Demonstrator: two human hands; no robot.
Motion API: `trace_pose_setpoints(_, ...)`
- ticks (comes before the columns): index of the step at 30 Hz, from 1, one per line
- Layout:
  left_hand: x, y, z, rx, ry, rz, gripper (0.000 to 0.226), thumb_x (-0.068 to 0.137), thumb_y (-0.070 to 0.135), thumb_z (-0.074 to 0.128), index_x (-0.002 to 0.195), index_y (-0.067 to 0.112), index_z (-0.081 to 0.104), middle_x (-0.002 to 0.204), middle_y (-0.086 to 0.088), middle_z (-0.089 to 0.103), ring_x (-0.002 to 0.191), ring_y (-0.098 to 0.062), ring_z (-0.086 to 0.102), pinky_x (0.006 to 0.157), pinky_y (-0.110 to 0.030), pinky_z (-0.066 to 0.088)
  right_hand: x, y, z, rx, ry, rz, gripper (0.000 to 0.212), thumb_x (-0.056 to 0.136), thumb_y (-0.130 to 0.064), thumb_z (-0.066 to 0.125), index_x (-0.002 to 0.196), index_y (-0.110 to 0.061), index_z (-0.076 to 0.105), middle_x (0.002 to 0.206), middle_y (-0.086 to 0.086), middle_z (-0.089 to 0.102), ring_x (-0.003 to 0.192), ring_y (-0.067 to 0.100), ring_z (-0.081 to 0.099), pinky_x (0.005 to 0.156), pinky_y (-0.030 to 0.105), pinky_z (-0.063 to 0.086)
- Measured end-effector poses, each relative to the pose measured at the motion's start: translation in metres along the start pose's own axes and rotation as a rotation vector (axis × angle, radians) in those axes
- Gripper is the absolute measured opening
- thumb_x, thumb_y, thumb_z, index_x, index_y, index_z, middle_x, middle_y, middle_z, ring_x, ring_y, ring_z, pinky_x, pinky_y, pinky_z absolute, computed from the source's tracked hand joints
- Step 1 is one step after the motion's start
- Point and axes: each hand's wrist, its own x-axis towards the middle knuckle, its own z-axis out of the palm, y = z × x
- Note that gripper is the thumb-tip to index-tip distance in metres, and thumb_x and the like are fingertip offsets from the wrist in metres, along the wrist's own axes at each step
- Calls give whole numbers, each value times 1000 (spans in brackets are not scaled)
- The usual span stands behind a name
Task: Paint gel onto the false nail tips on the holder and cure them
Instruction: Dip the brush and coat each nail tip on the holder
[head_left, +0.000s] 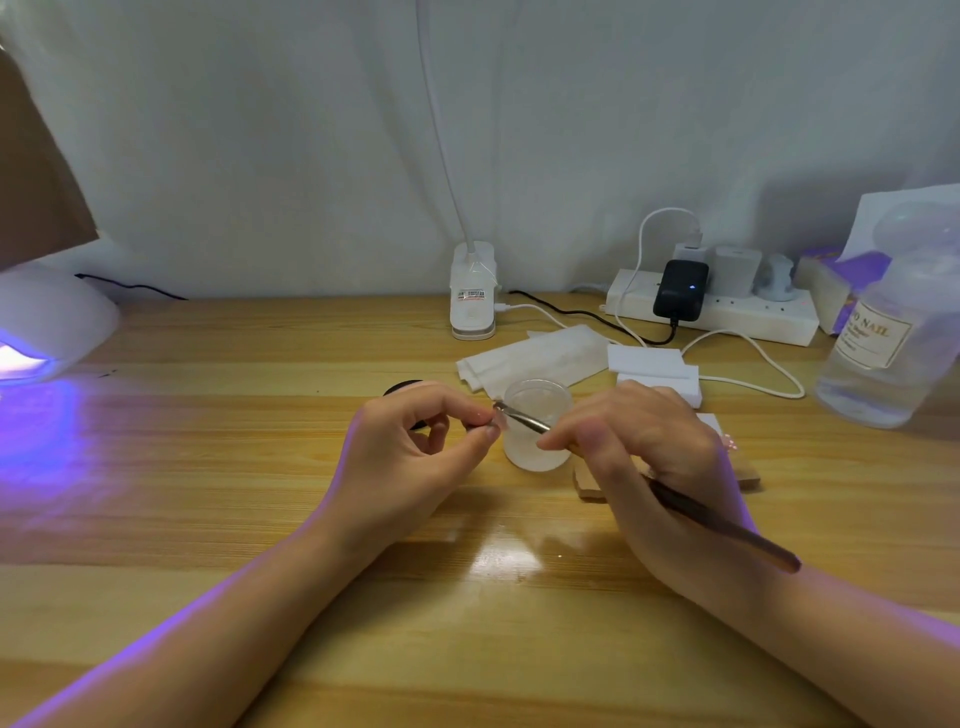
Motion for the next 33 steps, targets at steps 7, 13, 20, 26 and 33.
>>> trace_pose_setpoints(7,1,1,0,-11,-25,-1,1,72,25,69,71,25,68,69,12,62,60,-2,46,50,-14,35,-1,-1,-3,83,43,8,55,98,-36,30,68,-11,69,68,-7,63,69,6,57,71,33,42)
trace_pose_setpoints(13,2,-1,1,5,-40,-7,7,69,31,66,70,24,67,66,18,58,60,-4,43,49,-11,33,1,-2,-2,86,2,24,41,92,-27,39,66,-14,68,67,-17,57,66,-2,49,68,28,37)
trace_pose_setpoints(20,2,-1,0,17,-38,4,5,70,29,66,70,24,66,67,20,58,60,-2,44,50,-10,33,2,-4,-3,46,-8,70,37,90,-24,38,73,-14,70,72,-17,59,71,3,50,67,30,39)
trace_pose_setpoints(26,2,-2,0,34,-45,24,6,72,31,66,71,26,66,68,20,58,60,-3,45,49,-12,34,1,-3,-5,92,38,45,42,90,-20,35,66,-14,68,65,-11,60,69,6,50,67,34,39)
trace_pose_setpoints(33,3,-4,-1,35,-59,32,4,71,31,64,73,28,65,73,17,60,63,-3,47,48,-12,36,1,-2,-1,73,-8,42,48,97,-40,31,73,-21,69,72,-26,53,70,-2,49,68,30,37)
